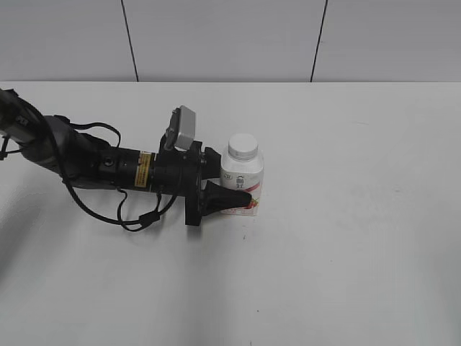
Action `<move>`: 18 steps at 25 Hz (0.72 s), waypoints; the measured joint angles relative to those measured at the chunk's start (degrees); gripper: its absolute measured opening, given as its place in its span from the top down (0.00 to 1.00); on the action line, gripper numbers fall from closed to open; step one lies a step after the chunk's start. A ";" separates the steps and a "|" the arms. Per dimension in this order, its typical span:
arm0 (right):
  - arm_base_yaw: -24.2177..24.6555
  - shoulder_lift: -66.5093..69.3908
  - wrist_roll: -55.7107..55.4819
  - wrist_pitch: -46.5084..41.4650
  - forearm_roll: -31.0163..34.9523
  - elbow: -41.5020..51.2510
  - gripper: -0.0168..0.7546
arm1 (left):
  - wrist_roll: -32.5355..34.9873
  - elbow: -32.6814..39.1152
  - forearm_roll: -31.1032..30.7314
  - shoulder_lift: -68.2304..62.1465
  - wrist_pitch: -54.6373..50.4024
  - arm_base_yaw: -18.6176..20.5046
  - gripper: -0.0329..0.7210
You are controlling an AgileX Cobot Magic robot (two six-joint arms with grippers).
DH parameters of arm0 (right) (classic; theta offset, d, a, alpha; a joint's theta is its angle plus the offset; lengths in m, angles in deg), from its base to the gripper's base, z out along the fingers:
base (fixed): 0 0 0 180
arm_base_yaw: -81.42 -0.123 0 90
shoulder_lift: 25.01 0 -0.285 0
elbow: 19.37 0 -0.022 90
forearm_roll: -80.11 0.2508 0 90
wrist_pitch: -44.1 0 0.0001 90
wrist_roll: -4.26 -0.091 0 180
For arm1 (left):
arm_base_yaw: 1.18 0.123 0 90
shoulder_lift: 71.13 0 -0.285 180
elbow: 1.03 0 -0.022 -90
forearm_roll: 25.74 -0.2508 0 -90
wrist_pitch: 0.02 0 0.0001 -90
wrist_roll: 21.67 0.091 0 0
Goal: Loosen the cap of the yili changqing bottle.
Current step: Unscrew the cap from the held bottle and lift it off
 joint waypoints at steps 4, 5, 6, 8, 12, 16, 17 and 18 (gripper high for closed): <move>0.00 0.00 0.00 0.00 0.00 0.00 0.31 | 0.00 0.00 0.00 0.00 0.00 0.00 0.40; 0.00 0.00 0.00 0.00 0.00 0.00 0.31 | 0.00 0.00 0.00 0.00 0.00 0.00 0.40; 0.00 0.00 0.00 0.00 0.00 0.00 0.31 | 0.00 0.00 0.00 0.00 0.00 0.00 0.40; 0.00 0.00 0.00 0.00 0.00 0.00 0.31 | 0.00 0.00 0.00 0.00 0.00 0.00 0.40; 0.00 1.58 -1.27 0.05 0.00 -0.06 0.31 | 0.00 0.00 0.00 0.00 0.00 0.00 0.40; 0.00 11.65 -1.93 1.01 0.06 -1.78 0.31 | 0.00 0.00 0.00 0.00 0.27 0.00 0.40; 0.00 14.99 -2.24 1.28 0.41 -2.58 0.31 | 0.00 0.00 0.00 -0.05 0.27 0.00 0.40; 0.00 17.83 -2.53 1.33 1.17 -3.45 0.31 | 0.00 0.00 0.00 -0.05 0.27 0.00 0.40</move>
